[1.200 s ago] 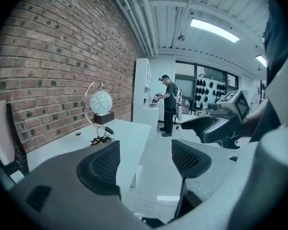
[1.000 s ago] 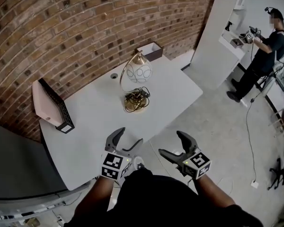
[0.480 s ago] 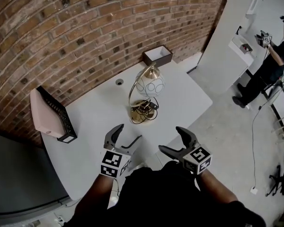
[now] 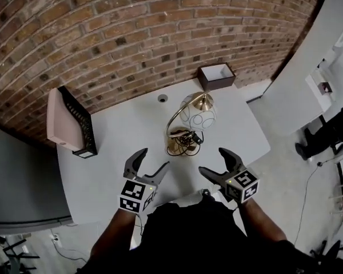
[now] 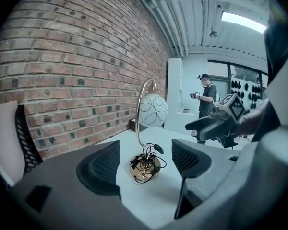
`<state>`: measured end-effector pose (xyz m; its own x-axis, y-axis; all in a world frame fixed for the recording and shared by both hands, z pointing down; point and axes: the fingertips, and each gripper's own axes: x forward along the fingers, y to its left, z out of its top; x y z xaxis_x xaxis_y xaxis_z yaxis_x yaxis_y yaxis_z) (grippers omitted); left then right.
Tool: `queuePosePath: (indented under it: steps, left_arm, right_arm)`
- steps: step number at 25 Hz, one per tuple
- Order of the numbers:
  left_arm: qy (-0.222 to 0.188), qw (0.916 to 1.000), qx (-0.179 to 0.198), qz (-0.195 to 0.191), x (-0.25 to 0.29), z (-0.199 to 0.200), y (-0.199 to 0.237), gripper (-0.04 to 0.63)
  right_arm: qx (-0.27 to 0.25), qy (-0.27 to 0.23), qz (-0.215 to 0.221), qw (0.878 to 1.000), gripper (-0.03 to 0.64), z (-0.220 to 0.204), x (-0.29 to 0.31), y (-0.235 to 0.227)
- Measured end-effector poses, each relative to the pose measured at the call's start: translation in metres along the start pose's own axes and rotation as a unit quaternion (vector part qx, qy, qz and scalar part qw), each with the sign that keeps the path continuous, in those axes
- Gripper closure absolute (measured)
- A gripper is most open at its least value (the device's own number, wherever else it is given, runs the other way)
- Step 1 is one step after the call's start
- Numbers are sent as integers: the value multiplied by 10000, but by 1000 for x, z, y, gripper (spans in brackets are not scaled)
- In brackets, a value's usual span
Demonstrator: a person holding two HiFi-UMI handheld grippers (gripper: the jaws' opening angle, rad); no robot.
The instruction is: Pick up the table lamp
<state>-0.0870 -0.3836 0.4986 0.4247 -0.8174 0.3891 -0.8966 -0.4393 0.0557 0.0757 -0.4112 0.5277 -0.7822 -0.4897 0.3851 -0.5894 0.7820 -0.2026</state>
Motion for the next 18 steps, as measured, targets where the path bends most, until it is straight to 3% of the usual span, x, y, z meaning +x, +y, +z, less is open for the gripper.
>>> queuePosePath:
  steps: [8, 13, 18]
  left_arm:
    - [-140, 9948, -491, 880, 25, 16, 4, 261]
    - [-264, 9866, -550, 1515, 33, 30, 14, 262]
    - [-411, 9813, -521, 1809, 40, 43, 20, 265]
  right_arm:
    - [-398, 148, 803, 9959, 166, 19, 31, -52]
    - [-500, 201, 1179, 9916, 181, 21, 48, -78]
    - [-585, 237, 1347, 9889, 204, 19, 61, -102]
